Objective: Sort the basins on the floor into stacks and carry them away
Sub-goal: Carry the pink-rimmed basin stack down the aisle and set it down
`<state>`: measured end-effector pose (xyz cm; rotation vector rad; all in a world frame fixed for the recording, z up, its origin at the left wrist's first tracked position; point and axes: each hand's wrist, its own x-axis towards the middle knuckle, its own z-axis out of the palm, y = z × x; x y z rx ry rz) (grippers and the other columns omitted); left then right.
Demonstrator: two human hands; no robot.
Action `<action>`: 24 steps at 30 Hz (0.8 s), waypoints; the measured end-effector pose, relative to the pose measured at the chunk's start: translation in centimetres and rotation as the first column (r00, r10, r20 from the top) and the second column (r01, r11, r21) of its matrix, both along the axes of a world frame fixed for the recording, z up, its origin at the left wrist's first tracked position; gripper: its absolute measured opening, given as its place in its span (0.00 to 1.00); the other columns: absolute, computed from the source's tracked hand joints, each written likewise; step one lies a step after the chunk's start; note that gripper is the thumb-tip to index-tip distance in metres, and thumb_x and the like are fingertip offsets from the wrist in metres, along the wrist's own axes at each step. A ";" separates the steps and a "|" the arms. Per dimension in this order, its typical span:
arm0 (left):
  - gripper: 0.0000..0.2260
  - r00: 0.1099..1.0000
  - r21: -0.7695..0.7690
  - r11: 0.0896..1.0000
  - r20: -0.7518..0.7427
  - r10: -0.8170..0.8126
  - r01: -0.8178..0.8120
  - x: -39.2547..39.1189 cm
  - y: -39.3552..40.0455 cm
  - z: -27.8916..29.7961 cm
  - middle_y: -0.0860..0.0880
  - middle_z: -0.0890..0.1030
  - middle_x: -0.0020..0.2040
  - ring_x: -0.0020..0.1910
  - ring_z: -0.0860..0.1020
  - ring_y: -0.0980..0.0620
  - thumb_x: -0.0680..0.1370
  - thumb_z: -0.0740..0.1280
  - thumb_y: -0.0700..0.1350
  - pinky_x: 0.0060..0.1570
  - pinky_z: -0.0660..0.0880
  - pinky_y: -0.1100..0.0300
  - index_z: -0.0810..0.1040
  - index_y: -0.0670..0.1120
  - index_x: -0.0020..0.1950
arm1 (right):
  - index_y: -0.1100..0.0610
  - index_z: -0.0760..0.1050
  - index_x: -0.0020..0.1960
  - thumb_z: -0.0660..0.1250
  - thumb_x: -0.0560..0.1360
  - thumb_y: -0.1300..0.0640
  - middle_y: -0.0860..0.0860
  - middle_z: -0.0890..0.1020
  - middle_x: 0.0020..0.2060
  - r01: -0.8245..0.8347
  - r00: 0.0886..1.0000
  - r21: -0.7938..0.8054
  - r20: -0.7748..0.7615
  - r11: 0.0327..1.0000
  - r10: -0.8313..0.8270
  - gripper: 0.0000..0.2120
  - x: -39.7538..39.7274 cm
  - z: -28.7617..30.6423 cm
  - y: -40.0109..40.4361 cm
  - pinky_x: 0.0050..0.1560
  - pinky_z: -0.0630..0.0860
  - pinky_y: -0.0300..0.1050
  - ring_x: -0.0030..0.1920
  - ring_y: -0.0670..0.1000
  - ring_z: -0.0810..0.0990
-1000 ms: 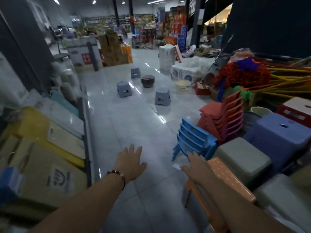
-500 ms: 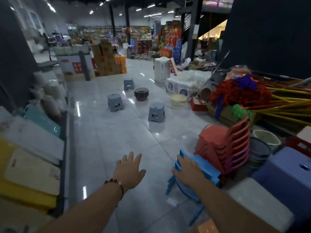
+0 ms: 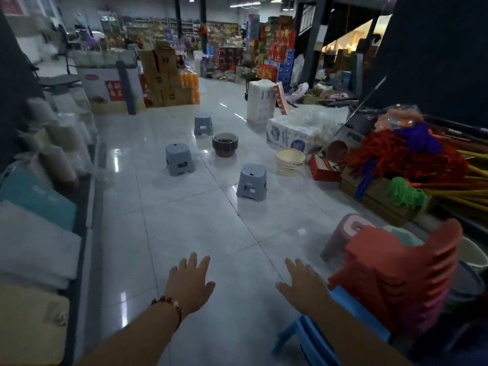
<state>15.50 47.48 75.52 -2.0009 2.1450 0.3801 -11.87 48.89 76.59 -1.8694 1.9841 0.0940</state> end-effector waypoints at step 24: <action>0.32 0.931 -0.175 0.914 0.076 -0.358 0.366 -12.2 -55.8 6.3 0.43 0.52 0.80 0.76 0.59 0.42 0.80 0.56 0.62 0.72 0.60 0.47 0.50 0.53 0.80 | 0.51 0.48 0.80 0.55 0.80 0.40 0.53 0.52 0.79 0.351 0.936 -0.054 0.048 0.935 -0.349 0.33 -12.5 2.2 -46.9 0.75 0.53 0.56 0.77 0.59 0.53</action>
